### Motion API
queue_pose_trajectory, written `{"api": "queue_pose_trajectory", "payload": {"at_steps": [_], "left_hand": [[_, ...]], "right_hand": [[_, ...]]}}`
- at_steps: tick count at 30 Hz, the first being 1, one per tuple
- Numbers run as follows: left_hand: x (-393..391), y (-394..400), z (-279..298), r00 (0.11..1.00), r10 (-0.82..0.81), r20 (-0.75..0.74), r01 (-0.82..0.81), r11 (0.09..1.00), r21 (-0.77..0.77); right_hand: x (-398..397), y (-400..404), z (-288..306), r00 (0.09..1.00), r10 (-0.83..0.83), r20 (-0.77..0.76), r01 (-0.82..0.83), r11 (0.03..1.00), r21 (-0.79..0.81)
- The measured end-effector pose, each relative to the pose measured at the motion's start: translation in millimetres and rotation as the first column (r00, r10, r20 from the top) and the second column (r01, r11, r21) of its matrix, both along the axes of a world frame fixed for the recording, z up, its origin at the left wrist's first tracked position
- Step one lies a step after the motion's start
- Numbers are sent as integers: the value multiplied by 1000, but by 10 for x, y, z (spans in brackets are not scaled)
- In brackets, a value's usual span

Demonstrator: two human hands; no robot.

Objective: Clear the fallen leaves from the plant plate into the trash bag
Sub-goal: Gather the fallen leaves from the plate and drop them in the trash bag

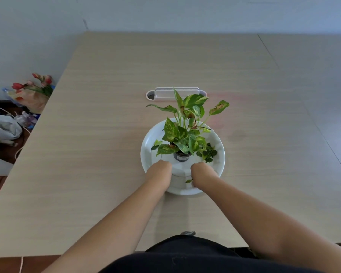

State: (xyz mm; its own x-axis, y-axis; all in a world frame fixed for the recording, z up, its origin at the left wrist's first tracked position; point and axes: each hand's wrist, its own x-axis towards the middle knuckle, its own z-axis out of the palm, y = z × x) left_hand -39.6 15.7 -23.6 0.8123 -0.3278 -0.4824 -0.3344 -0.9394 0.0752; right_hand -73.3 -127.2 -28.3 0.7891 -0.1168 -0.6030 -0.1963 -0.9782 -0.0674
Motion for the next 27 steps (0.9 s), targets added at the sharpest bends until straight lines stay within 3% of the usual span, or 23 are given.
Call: {"api": "queue_pose_trajectory", "payload": {"at_steps": [9, 15, 20, 24, 27], "left_hand": [[53, 76, -41, 999, 34, -39, -37, 995, -87], [153, 170, -74, 979, 164, -122, -196, 924, -327], [225, 287, 36, 866, 420, -272, -501, 736, -456], [224, 339, 79, 734, 533, -422, -679, 552, -484], [186, 337, 52, 686, 537, -491, -727, 479, -492]], "right_hand": [[-24, -126, -53, 995, 87, 39, -89, 993, 73], [-21, -254, -45, 977, -200, 73, 159, 913, 375], [22, -406, 35, 843, -537, 36, 416, 693, 589], [-21, -520, 87, 675, -724, -142, 532, 345, 774], [-109, -592, 131, 593, -766, -247, 529, 139, 837]]}}
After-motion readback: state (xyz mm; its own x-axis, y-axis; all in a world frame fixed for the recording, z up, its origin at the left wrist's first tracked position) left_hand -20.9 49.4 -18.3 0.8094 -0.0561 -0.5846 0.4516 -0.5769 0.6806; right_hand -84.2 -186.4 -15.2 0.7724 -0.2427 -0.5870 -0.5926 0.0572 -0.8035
